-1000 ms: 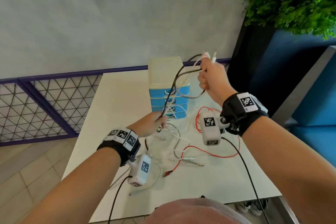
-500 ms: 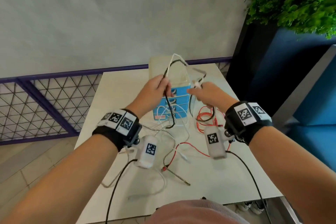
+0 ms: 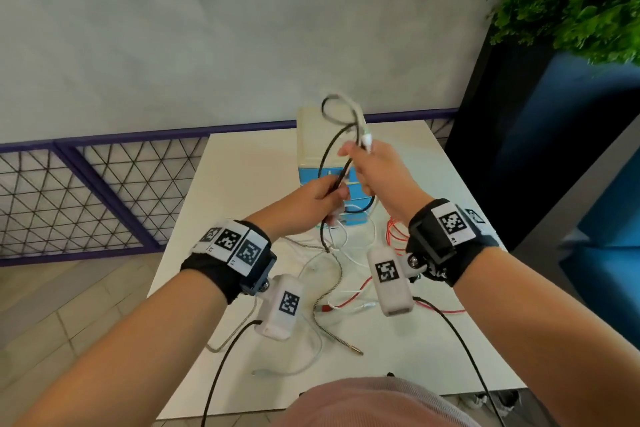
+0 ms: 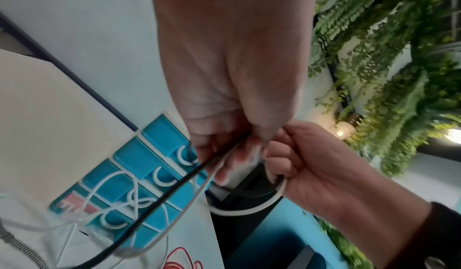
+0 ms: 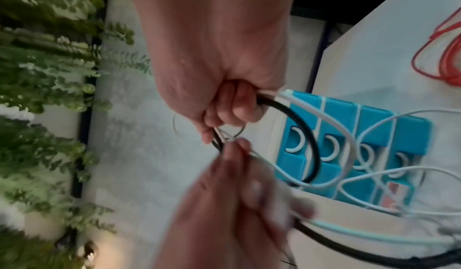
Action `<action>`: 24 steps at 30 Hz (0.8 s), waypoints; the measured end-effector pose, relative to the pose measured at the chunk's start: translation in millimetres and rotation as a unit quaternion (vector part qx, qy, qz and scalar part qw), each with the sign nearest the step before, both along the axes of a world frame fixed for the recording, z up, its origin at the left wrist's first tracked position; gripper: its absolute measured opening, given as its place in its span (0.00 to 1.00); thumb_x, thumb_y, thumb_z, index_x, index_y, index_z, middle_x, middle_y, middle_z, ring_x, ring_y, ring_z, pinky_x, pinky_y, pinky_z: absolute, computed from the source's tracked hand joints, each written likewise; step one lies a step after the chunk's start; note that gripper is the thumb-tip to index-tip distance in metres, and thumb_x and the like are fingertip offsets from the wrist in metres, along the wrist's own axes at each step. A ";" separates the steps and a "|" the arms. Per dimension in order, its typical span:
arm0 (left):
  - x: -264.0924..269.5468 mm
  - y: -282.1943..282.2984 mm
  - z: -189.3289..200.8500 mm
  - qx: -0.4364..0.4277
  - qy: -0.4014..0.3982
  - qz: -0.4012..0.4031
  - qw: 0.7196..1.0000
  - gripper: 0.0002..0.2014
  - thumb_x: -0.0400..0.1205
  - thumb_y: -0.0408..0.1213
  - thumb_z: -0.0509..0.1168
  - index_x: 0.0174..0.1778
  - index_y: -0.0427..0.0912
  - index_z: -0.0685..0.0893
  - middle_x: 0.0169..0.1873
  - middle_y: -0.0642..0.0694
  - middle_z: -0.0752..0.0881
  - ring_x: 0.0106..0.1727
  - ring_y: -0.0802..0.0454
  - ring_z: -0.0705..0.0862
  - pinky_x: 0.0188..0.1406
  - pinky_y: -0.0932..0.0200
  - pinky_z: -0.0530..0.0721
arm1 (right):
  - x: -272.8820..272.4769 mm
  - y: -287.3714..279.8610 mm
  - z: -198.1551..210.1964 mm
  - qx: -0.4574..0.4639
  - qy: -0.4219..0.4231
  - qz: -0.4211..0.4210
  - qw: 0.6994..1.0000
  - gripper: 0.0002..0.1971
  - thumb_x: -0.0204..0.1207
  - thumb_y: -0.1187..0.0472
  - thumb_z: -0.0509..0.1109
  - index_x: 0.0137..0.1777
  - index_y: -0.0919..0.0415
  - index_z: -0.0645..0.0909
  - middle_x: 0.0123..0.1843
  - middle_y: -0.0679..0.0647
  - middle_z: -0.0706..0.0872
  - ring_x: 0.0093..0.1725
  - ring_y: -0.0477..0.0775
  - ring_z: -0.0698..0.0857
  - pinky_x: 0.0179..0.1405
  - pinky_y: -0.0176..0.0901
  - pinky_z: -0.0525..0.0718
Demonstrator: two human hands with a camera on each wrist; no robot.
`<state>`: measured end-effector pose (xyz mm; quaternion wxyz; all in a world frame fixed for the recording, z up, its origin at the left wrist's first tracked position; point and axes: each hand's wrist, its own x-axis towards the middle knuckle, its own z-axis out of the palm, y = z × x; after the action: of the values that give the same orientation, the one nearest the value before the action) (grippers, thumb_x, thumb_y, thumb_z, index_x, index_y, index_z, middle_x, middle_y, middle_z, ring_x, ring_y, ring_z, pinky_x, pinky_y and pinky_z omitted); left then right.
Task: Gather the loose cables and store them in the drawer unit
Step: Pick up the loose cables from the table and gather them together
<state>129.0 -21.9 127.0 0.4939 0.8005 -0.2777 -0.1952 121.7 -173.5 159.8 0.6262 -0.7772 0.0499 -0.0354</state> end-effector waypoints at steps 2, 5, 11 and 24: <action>0.5 12.8 -6.6 0.032 0.028 -0.024 0.999 0.11 0.89 0.37 0.50 0.44 0.39 0.72 0.30 0.49 0.72 0.32 0.54 0.77 0.46 0.51 0.83 | 10.1 -8.0 9.8 0.027 -0.035 -0.055 0.998 0.11 0.82 0.56 0.61 0.39 0.52 0.80 0.26 0.48 0.65 0.22 0.46 0.63 0.20 0.41 0.63; -1.6 30.1 -16.3 0.083 0.086 -0.052 0.991 0.14 0.89 0.39 0.48 0.43 0.37 0.73 0.31 0.48 0.75 0.38 0.52 0.81 0.56 0.49 0.83 | 20.8 -24.2 22.7 0.006 -0.071 -0.118 0.990 0.13 0.82 0.57 0.61 0.36 0.53 0.80 0.24 0.48 0.66 0.22 0.46 0.64 0.22 0.41 0.64; -6.0 33.3 -23.9 0.237 0.055 -0.146 0.959 0.17 0.88 0.42 0.53 0.53 0.40 0.86 0.54 0.47 0.87 0.53 0.56 0.81 0.62 0.61 0.75 | 28.2 -34.7 18.4 -0.031 -0.167 -0.237 0.956 0.11 0.84 0.64 0.58 0.42 0.58 0.79 0.31 0.45 0.74 0.29 0.40 0.71 0.25 0.23 0.70; 30.5 56.2 -34.5 -0.037 0.096 0.143 0.984 0.16 0.90 0.36 0.46 0.39 0.41 0.73 0.29 0.44 0.86 0.38 0.46 0.89 0.47 0.55 0.85 | 18.8 -44.1 -20.0 -0.284 -0.042 -0.120 0.950 0.12 0.84 0.62 0.56 0.47 0.62 0.81 0.31 0.47 0.74 0.31 0.49 0.75 0.27 0.38 0.68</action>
<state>159.5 34.2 92.4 0.5707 0.7905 -0.1188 -0.1882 140.5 -217.6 139.7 0.3726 -0.9090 0.1043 -0.1552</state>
